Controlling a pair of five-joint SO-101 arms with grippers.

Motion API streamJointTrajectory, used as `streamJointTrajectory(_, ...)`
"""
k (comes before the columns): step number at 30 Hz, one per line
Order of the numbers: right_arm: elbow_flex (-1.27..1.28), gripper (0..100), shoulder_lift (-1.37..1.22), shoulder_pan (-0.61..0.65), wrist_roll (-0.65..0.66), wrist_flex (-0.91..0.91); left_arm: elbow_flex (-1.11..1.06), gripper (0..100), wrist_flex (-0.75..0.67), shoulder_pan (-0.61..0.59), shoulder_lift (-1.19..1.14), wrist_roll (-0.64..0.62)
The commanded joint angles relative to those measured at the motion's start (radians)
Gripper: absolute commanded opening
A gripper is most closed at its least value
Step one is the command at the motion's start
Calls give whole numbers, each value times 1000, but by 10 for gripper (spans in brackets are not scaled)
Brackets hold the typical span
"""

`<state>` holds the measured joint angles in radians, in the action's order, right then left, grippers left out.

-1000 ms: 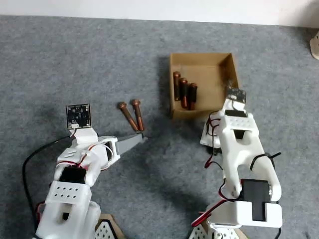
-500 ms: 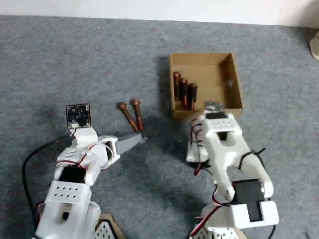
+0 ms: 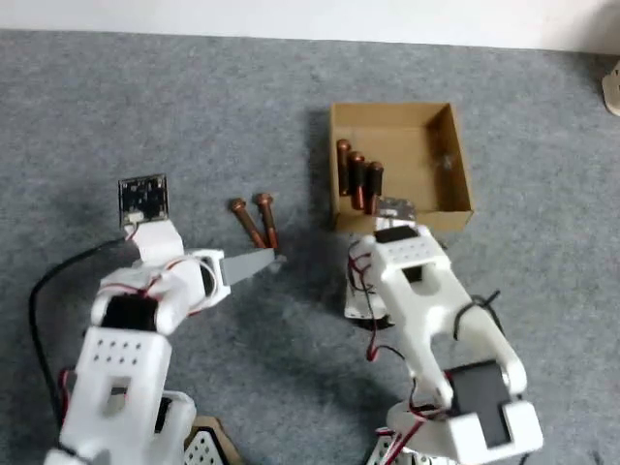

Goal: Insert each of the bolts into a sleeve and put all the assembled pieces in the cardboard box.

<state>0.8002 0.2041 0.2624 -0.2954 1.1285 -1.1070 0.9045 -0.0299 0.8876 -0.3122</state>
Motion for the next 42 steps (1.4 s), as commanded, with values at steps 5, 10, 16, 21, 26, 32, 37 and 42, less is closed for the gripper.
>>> streamJointTrajectory(5, 242, 10, 483, -110, 97, -166, 176, 498, 5, -27, -300, -97)
streamJointTrajectory(10, 308, 70, 737, -76, 281, -67, 108, 499, 0, -25, -236, -95)
streamJointTrajectory(16, 191, 74, 713, -85, 396, 33, -8, 499, -9, -71, -70, -92)
streamJointTrajectory(21, -41, 74, 398, -197, 451, 154, -147, 498, -135, -84, 62, -66)
streamJointTrajectory(26, -283, 74, 163, -338, 459, 163, -209, 498, -161, -47, 160, -8)
streamJointTrajectory(32, -401, 123, 21, -318, 459, 163, -211, 497, -149, -41, 183, -8)
streamJointTrajectory(37, -400, 156, -70, -280, 451, 156, -211, 497, -149, -41, 183, -8)
streamJointTrajectory(42, -363, 156, -134, -282, 451, 93, -211, 497, -149, -41, 183, -8)
